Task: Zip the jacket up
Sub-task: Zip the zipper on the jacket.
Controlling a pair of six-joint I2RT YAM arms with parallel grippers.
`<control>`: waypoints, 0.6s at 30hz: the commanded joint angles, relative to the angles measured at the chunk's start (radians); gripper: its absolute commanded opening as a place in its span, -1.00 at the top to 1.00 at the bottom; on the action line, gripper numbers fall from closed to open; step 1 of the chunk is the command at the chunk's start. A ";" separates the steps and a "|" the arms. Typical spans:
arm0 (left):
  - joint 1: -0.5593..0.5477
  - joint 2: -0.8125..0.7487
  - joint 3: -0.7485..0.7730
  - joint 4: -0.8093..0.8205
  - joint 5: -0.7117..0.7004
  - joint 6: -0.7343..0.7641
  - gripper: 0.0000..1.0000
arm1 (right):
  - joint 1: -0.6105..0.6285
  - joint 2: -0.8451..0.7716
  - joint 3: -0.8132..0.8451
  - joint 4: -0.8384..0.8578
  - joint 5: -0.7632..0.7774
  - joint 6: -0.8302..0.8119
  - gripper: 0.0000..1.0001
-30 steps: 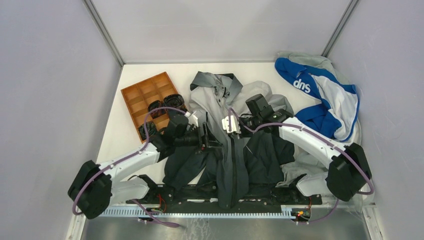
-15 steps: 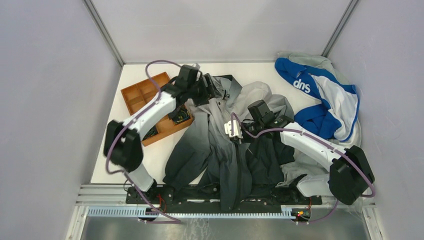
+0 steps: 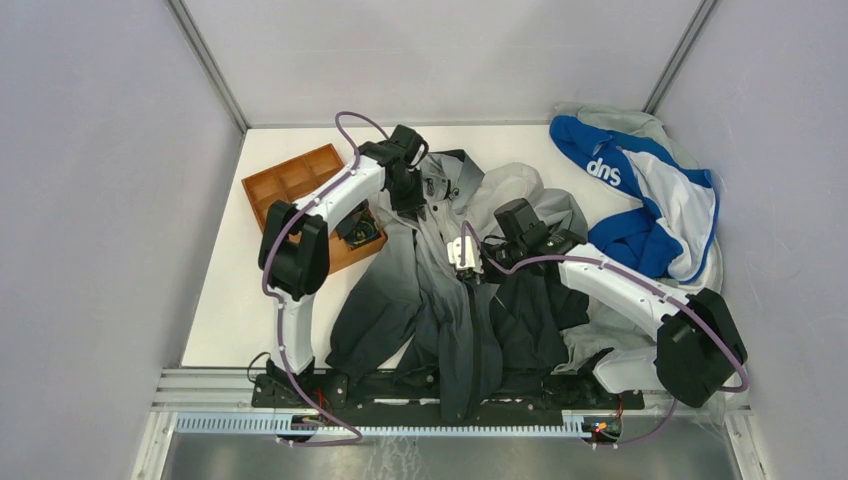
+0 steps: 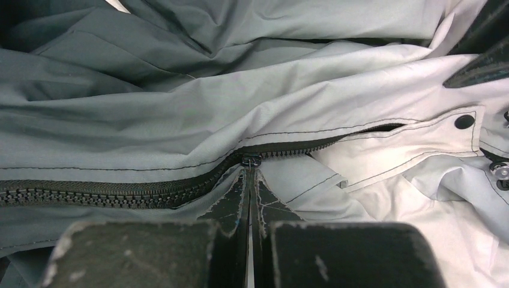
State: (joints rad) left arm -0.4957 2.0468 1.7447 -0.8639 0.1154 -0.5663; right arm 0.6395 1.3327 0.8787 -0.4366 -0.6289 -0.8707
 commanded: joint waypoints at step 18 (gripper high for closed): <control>0.143 -0.432 -0.346 0.888 0.330 0.044 0.96 | -0.097 0.023 0.225 -0.044 0.039 -0.027 1.00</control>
State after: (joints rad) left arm -0.3614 1.7535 1.5932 -0.3328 0.3935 -0.4717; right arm 0.5365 1.3609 1.0882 -0.4427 -0.5526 -0.9043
